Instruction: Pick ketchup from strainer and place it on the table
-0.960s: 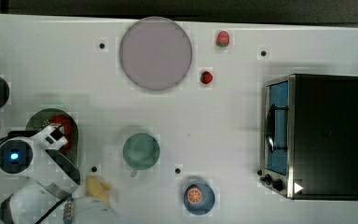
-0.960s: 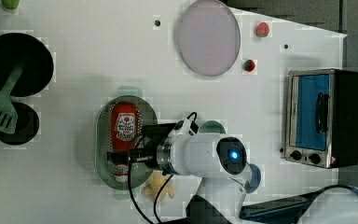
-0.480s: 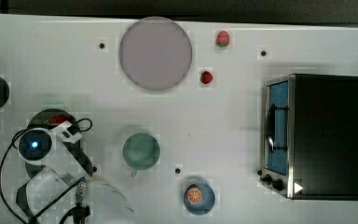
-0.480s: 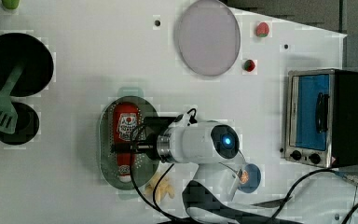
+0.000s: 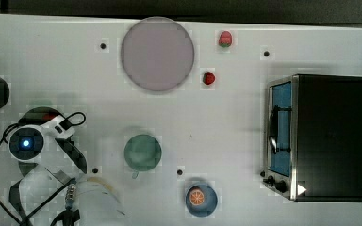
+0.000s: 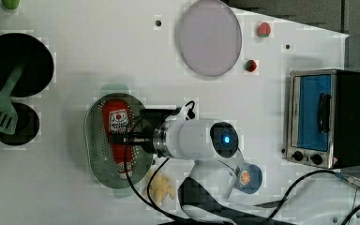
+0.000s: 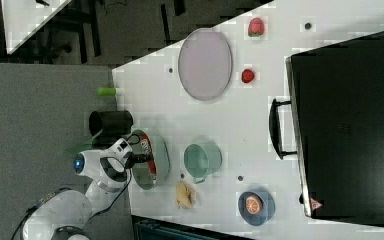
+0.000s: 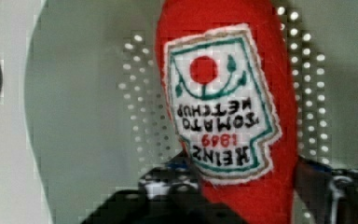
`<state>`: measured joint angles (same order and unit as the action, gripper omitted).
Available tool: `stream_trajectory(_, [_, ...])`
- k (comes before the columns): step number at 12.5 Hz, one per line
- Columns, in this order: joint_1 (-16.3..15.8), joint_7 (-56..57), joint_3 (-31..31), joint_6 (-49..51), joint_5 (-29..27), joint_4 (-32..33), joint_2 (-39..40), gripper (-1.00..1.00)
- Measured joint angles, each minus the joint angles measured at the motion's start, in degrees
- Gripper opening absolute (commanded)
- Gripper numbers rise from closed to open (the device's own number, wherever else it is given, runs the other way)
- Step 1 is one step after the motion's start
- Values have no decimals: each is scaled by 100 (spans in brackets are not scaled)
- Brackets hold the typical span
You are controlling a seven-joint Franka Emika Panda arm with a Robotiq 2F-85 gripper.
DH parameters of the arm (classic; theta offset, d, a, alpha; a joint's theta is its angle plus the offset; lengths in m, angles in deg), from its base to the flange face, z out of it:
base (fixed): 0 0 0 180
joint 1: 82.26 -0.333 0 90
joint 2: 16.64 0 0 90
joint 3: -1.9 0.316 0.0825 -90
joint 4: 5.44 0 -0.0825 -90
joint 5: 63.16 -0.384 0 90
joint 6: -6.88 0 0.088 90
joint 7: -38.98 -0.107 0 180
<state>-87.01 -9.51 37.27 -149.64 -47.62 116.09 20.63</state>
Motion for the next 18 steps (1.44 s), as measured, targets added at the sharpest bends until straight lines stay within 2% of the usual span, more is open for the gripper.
stream_trajectory(3, [-26,0,62,308,-95,78,-207,12])
stream_trajectory(6, [-19,0,104,862,-873,201,-1065,12])
stream_trajectory(9, [290,0,235,1830,-1458,101,-2348,12])
stream_trajectory(12, [595,-1,143,2423,-1533,-134,-3263,12])
stream_trajectory(16, [845,16,-467,2876,-1647,-257,-3571,12])
stream_trajectory(18, [953,25,-1021,3019,-1638,-168,-3522,12])
